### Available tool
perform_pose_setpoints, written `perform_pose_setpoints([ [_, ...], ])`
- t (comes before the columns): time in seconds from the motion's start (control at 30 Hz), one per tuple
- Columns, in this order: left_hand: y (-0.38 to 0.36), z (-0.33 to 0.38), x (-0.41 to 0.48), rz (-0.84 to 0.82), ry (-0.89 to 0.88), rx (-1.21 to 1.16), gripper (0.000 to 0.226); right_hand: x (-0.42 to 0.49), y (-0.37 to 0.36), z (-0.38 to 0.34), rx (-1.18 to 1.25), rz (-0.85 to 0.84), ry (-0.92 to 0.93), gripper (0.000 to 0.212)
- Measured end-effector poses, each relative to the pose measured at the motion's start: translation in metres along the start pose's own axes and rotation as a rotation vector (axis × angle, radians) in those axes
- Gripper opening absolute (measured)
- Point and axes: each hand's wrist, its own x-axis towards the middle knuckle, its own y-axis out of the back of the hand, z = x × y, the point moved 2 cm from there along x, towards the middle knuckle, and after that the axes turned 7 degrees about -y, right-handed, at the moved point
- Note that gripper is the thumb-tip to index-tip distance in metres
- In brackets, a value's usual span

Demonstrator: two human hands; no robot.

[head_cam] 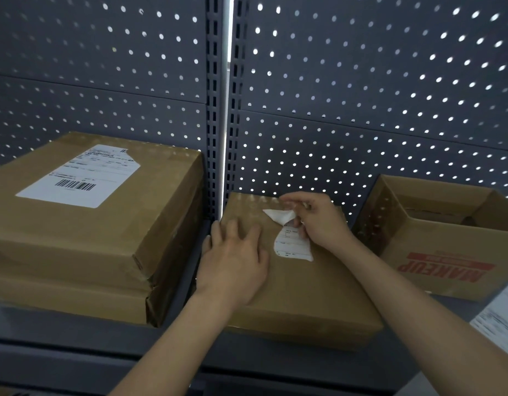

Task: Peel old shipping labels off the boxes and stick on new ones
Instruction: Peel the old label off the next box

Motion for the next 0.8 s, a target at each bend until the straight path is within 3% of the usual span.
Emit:
perform_pose_setpoints([
  [0.13, -0.003, -0.004, -0.002, 0.022, -0.024, -0.008, 0.048, 0.0, -0.01, -0.008, -0.131, 0.074, 0.037, 0.026],
  [0.27, -0.002, -0.004, -0.002, 0.044, -0.02, -0.041, 0.049, -0.002, -0.014, -0.017, -0.133, -0.031, -0.015, 0.03],
  [0.37, -0.001, -0.003, -0.003, 0.061, -0.009, -0.054, 0.051, 0.001, -0.016, -0.012, -0.326, 0.014, 0.028, 0.036],
  [0.43, 0.0, -0.004, -0.003, 0.069, -0.003, -0.074, 0.051, 0.004, -0.019, -0.009, -0.387, 0.073, 0.111, 0.023],
  [0.53, 0.001, -0.004, -0.003, 0.064, 0.0, -0.091, 0.05, 0.003, -0.018, -0.009, -0.374, 0.085, 0.206, 0.014],
  [0.8, 0.002, -0.005, -0.003, 0.064, 0.011, -0.098, 0.053, 0.001, -0.005, -0.001, -0.182, 0.215, 0.113, 0.012],
])
